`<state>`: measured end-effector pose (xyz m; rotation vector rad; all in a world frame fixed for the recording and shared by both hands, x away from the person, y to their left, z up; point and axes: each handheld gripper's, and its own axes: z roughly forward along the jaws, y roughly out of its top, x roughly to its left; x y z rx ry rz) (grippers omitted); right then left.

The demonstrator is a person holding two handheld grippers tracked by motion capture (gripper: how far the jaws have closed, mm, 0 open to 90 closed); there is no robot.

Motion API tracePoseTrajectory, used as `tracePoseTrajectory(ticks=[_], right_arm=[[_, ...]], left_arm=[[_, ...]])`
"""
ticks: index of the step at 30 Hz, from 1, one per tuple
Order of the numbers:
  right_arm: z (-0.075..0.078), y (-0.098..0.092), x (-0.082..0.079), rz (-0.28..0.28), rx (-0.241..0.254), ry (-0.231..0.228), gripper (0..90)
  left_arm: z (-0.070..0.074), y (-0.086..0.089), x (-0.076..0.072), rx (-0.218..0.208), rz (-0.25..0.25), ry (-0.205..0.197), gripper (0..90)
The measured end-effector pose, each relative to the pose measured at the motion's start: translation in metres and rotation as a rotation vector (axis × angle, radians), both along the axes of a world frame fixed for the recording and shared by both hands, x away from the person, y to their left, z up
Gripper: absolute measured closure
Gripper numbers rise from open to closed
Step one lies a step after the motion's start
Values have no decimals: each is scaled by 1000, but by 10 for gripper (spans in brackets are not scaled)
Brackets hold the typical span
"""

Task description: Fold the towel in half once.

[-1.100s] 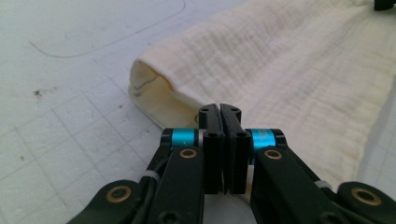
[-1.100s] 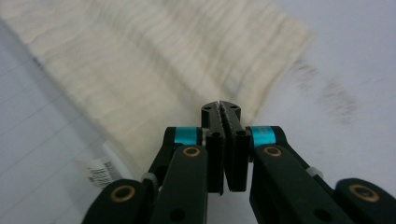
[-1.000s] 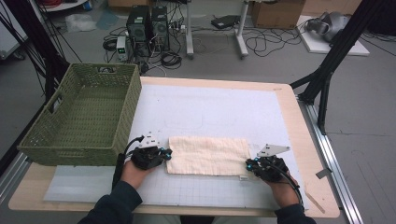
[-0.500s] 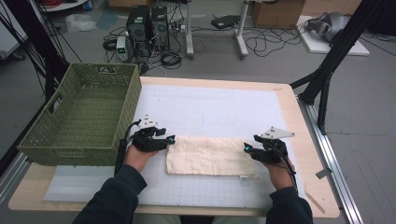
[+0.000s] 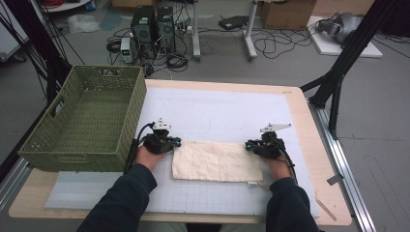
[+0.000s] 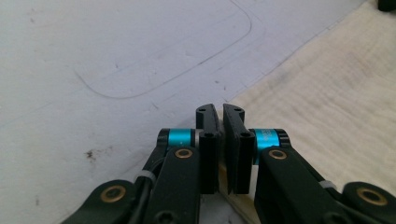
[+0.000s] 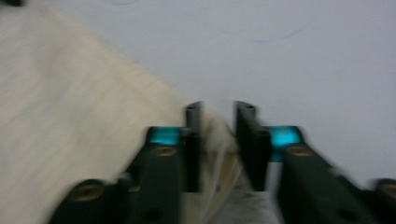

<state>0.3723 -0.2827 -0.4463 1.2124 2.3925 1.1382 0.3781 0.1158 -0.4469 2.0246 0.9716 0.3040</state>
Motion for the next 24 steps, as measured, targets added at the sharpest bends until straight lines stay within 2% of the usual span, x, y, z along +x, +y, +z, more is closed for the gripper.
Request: tracePoseTrajectory(ticks=[1, 4, 6, 9, 11, 15, 17, 20, 22, 24], right_arm=[[1, 2, -2, 23, -16, -11, 833], [5, 8, -10, 67, -78, -44, 842], [8, 11, -13, 53, -112, -97, 841], [10, 21, -16, -6, -235, -202, 842], [8, 24, -13, -35, -270, -223, 843], [4, 28, -5, -72, -286, -215, 840], [2, 31, -2, -82, -299, -213, 824], [3, 28, -3, -106, -288, -215, 702], [8, 20, -6, -133, -246, -215, 636], [14, 11, -10, -157, -175, -218, 573]], left_arm=[[0, 2, 0, -4, 11, -7, 853], [2, 7, 1, -18, 50, -32, 853], [2, 6, 1, -10, 47, -33, 853], [0, -3, 0, 35, 35, -41, 853], [0, -5, -1, 43, 40, -47, 853], [0, -5, -1, 45, 59, -66, 850], [-1, -4, 1, 37, 73, -62, 846], [-3, -2, 3, 37, 84, -62, 829], [-2, 0, 3, 36, 100, -72, 778], [0, 3, 3, 7, 135, -75, 662]])
